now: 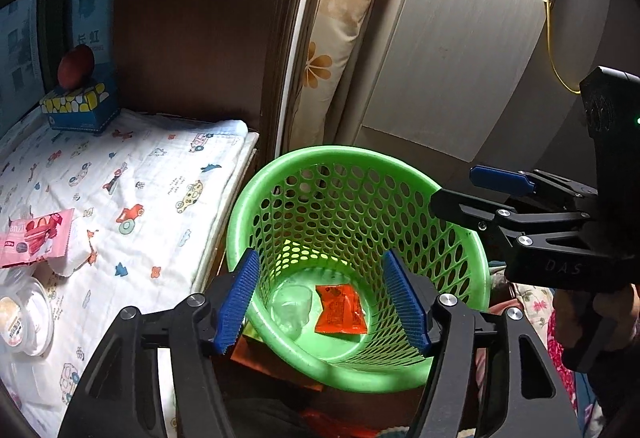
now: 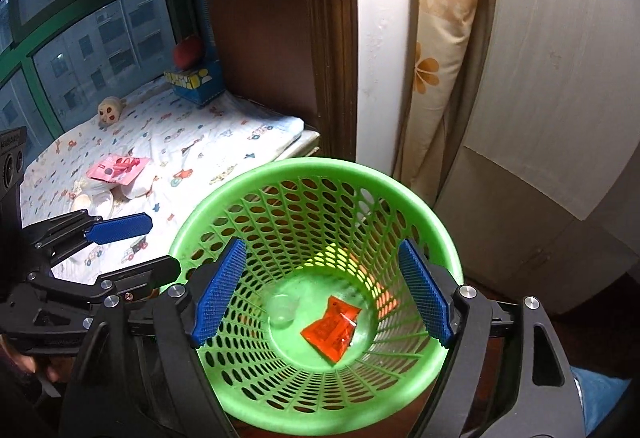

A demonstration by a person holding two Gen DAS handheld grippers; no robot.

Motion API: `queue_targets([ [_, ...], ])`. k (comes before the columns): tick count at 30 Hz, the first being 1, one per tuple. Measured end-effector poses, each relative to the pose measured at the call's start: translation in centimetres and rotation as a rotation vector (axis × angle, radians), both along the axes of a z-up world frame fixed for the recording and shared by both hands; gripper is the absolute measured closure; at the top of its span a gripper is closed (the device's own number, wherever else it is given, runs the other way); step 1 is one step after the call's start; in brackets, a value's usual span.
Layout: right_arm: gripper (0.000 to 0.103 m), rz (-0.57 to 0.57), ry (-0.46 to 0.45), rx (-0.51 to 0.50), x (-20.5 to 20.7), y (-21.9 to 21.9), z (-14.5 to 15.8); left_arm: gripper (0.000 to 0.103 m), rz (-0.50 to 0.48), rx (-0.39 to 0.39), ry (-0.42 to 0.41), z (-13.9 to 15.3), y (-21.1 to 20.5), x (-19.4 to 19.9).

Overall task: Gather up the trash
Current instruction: 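Carry the wrapper over the green basket and open the right tool, then move the right tool back over the bed toward the round tub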

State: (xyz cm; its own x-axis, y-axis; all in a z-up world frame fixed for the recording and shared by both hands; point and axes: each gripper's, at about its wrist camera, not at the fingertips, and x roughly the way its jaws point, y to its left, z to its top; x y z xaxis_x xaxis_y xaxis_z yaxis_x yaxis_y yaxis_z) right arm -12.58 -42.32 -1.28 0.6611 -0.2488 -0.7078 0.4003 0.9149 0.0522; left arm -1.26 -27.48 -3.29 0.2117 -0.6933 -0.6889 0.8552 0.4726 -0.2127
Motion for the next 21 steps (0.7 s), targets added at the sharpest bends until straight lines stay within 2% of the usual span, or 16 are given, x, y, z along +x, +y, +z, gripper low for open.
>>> queue_targets([
  [8,0.021,0.088,-0.016,0.006,2.7,3.4,0.5,0.036,0.15,-0.007,-0.053,1.5,5.5,1.6],
  [21,0.02,0.259,-0.012,0.051,8.5,10.3,0.1,0.036,0.45,0.036,-0.062,0.3,17.4,7.1],
])
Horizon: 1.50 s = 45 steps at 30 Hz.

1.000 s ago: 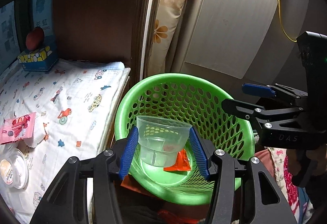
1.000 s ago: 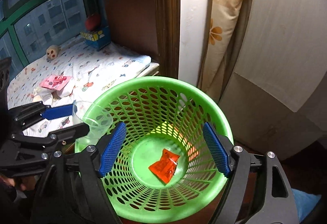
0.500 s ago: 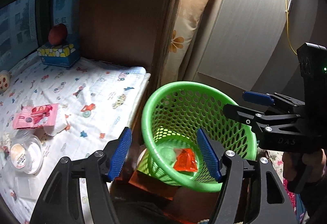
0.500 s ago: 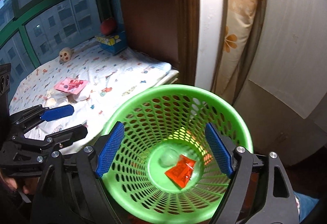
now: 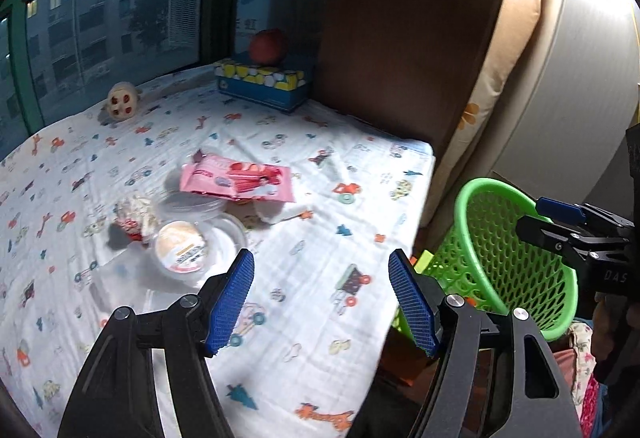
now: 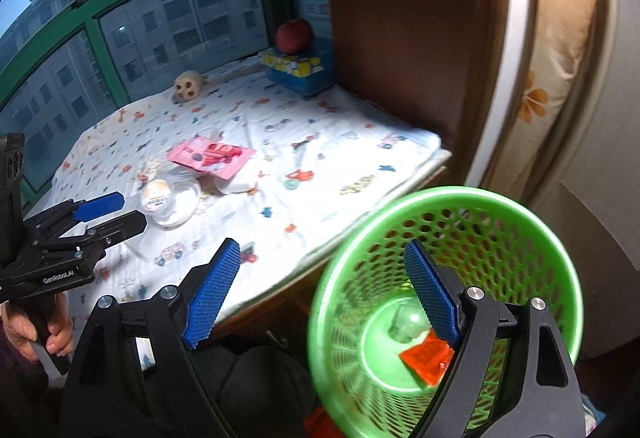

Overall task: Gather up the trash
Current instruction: 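Move the right tool back over the bed toward the round tub, then grasp the round plastic tub with the right tool while the left tool grasps the clear box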

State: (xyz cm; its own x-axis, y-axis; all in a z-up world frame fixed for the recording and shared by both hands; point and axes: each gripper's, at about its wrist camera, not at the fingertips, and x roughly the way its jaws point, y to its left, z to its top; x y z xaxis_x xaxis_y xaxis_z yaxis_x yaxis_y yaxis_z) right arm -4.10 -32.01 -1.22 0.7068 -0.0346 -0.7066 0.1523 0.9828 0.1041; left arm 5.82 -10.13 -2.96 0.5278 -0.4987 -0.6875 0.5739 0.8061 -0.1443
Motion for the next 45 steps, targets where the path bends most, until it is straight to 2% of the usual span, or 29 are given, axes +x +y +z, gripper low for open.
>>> queue_targets([
  [9,0.019,0.134,0.024,0.022,4.5,5.9,-1.2,0.036,0.194,0.025,0.033,-1.8,9.3,3.1],
  [17,0.019,0.237,0.062,0.05,8.7,11.3,-2.7,0.036,0.294,0.055,0.052,-3.1,15.0,4.9],
  [20,0.015,0.27,0.081,0.058,10.3,13.0,-3.6,0.036,0.312,0.066,0.053,-3.5,16.3,5.3],
  [25,0.015,0.3,0.121,0.083,13.2,15.2,-5.5,0.036,0.314,0.081,0.058,-4.0,17.3,5.9],
  [31,0.013,0.317,0.154,0.062,16.0,17.2,-7.0,0.036,0.295,0.095,0.073,-4.9,17.7,6.9],
  [32,0.012,0.322,0.16,0.057,16.4,17.4,-7.3,0.035,0.289,0.099,0.076,-5.1,17.7,7.1],
  [33,0.012,0.324,0.164,0.049,16.8,17.7,-7.5,0.03,0.29,0.105,0.076,-5.2,17.7,7.3],
  [45,0.012,0.342,0.217,0.008,19.8,19.6,-9.7,0.03,0.253,0.119,0.09,-6.6,17.7,9.4],
])
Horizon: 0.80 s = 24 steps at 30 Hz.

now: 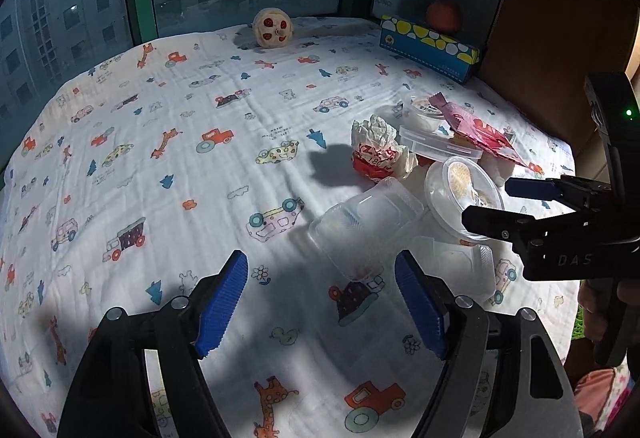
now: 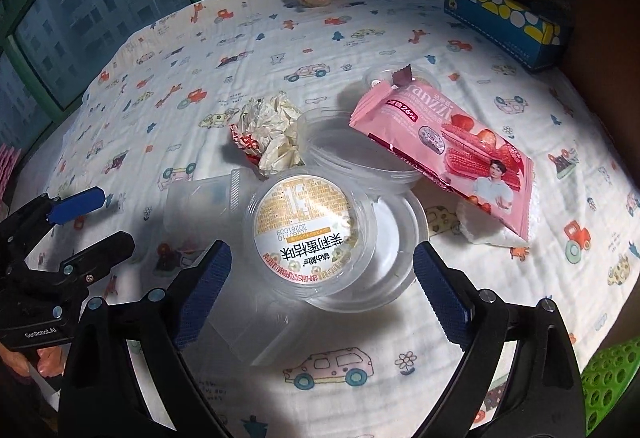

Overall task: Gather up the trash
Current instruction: 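Grasp the round plastic tub with the right tool while the left tool grasps the clear box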

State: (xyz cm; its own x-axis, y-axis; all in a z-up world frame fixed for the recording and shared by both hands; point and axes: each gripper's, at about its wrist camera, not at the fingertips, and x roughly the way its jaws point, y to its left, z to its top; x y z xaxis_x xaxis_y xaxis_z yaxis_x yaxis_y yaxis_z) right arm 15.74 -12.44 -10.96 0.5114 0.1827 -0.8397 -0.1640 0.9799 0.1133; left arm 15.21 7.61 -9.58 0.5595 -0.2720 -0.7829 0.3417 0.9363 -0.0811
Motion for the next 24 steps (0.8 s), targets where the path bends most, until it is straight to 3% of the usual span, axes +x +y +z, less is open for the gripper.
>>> queue_targets([
  [7,0.013,-0.007,0.016,-0.022,0.8,0.5,-0.8,0.027,-0.049,0.03,-0.008,-0.4,-0.7,0.7],
  [12,0.035,0.001,0.033,-0.003,0.9,0.3,-0.9,0.026,-0.09,0.047,0.001,-0.9,-1.2,1.2],
  [24,0.035,0.011,-0.014,-0.012,-0.8,-0.7,1.4,0.026,-0.181,0.08,0.015,-2.4,-3.3,3.1],
])
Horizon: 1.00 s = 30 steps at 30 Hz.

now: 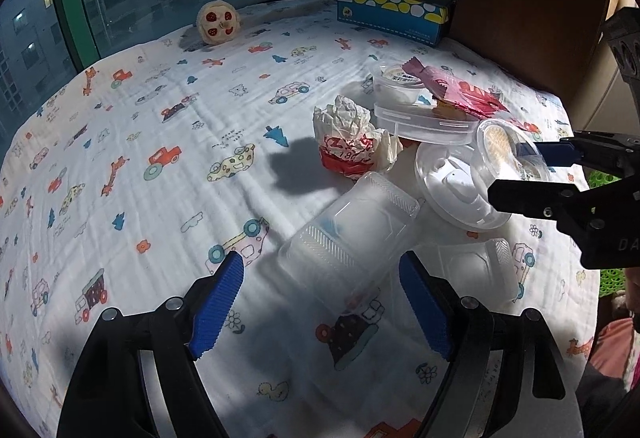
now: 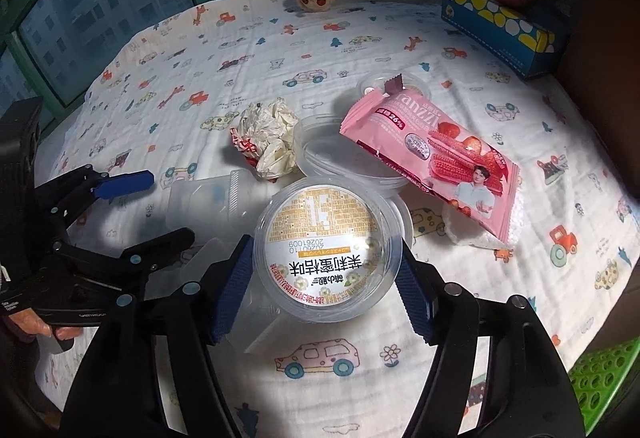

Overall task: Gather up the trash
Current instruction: 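Grasp the round plastic tub with the right tool while the left tool grasps the clear box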

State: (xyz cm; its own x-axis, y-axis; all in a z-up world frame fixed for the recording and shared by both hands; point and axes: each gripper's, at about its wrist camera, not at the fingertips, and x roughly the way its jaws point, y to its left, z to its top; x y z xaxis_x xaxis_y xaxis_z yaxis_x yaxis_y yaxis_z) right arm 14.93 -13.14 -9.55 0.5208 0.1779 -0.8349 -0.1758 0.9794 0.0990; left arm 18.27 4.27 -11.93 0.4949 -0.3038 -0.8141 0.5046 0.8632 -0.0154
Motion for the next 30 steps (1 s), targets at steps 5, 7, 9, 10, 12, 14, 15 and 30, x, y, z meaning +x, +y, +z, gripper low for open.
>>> queue_targets([
  [5,0.035,-0.008,-0.014,0.007,-0.9,-0.6,0.7,0.026,-0.02,0.013,0.006,-0.7,-0.9,0.7],
  [7,0.035,-0.015,-0.02,0.008,-1.4,-1.0,1.0,0.026,-0.03,0.013,0.012,-0.9,-1.2,0.9],
  [9,0.035,-0.025,-0.025,0.007,-1.9,-1.5,1.3,0.026,-0.042,0.014,0.011,-1.1,-1.6,1.1],
  [10,0.035,-0.032,-0.028,0.009,-2.1,-1.7,1.5,0.026,-0.047,0.013,0.008,-1.2,-1.8,1.2],
  [12,0.035,-0.046,-0.033,0.014,-2.8,-2.4,1.8,0.028,-0.058,0.006,0.004,-1.2,-2.0,1.2],
  [14,0.035,-0.06,-0.038,0.017,-3.4,-3.0,2.1,0.034,-0.064,0.002,0.001,-1.1,-2.3,1.3],
  [15,0.035,-0.067,-0.041,0.018,-3.7,-3.4,2.3,0.039,-0.065,-0.001,0.002,-1.1,-2.4,1.3],
  [30,0.035,-0.174,-0.103,0.041,-9.8,-8.7,5.2,0.049,0.016,-0.055,-0.076,3.9,-1.0,-2.3],
])
